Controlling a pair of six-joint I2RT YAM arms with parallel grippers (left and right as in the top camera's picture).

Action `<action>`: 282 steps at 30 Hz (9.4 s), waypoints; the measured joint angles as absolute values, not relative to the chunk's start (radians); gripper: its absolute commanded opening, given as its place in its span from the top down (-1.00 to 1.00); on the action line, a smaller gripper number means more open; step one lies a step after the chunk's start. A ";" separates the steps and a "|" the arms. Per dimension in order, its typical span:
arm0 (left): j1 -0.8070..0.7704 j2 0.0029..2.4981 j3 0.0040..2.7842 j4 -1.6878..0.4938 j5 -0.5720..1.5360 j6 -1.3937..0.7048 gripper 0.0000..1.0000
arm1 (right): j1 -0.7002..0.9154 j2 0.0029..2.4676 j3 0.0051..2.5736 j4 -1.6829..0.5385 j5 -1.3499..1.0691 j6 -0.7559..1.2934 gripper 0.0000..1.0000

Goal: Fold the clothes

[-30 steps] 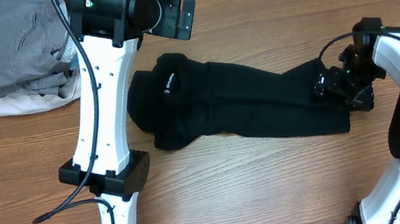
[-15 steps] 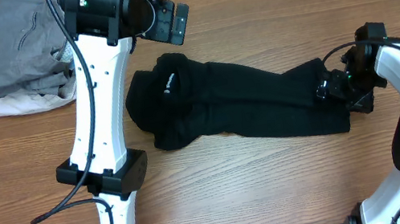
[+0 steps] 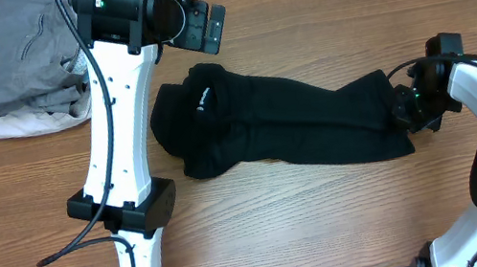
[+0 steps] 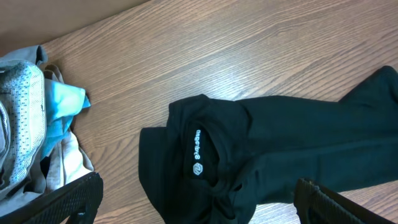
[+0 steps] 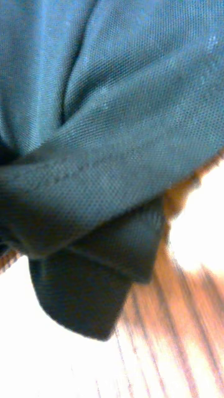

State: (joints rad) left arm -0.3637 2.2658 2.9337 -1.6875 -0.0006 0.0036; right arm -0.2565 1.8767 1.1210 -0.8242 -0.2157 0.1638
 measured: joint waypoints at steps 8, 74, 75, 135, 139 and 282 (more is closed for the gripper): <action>-0.364 2.266 2.934 -1.687 -0.005 0.004 -1.00 | -0.360 1.916 1.170 -0.937 -0.293 0.179 0.92; -0.237 2.268 2.408 -1.517 0.242 0.166 -1.00 | 0.194 1.759 1.493 -1.236 -0.213 0.219 -0.63; -0.215 2.270 2.365 -1.509 0.278 0.203 -1.00 | 0.194 1.759 1.493 -1.239 -0.212 0.215 -0.64; -0.096 2.083 1.781 -1.070 0.448 0.264 0.92 | 0.159 1.802 1.280 -0.989 -0.170 0.192 0.92; -0.096 2.003 1.790 -1.087 0.443 0.264 0.92 | 0.125 1.802 1.236 -0.920 -0.177 0.198 0.92; -0.142 2.125 2.656 -1.517 0.366 -0.041 -1.00 | 0.262 1.700 1.229 -0.904 -0.314 -0.197 -0.52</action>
